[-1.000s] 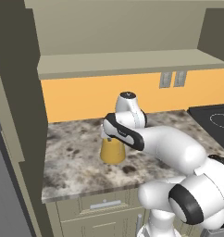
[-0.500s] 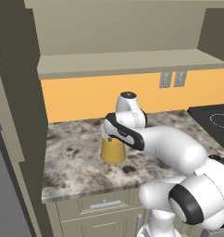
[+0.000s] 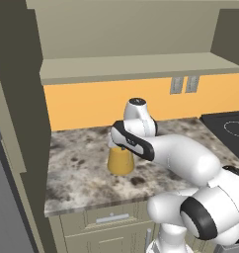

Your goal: There is a tray on the dining counter. Grab the cup, mug, and pitcher and place them on the tray. The pitcher may be placed next to the tray if it cannot fit the tray.

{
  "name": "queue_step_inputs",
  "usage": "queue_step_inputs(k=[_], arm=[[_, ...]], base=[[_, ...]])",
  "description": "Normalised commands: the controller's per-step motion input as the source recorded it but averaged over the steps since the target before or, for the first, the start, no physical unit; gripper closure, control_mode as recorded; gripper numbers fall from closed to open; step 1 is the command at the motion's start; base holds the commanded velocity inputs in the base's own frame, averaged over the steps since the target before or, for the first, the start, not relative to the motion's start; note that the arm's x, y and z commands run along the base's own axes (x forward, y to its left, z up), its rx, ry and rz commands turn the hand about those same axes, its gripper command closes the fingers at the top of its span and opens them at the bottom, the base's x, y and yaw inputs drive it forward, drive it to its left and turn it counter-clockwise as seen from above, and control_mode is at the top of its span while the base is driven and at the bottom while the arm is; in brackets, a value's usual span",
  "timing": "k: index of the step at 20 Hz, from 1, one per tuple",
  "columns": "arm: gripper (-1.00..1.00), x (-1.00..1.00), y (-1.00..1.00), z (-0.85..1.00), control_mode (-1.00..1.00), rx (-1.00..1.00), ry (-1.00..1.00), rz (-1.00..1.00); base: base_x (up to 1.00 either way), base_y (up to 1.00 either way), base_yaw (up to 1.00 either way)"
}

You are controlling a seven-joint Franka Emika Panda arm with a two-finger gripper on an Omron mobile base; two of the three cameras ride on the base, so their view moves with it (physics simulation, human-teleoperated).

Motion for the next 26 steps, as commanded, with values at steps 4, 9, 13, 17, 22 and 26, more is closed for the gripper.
queue_step_inputs(k=[4,9,13,17,22,26], arm=[[1.0,0.0,0.0,0.0,-1.0,0.0,0.0,0.0],[1.0,0.0,0.0,0.0,-1.0,0.0,0.0,0.0],[1.0,0.0,0.0,0.0,-1.0,0.0,0.0,0.0],[1.0,0.0,0.0,0.02,-1.0,0.0,0.0,0.0],[1.0,-0.06,-0.11,0.28,-1.0,0.0,0.0,0.0],[1.0,-0.09,-0.1,0.31,-1.0,0.0,0.0,0.0]], base=[[0.0,0.0,0.0],[0.0,0.0,0.0],[0.0,0.0,0.0],[0.0,0.0,0.0],[0.0,0.0,0.0],[0.0,0.0,0.0]])
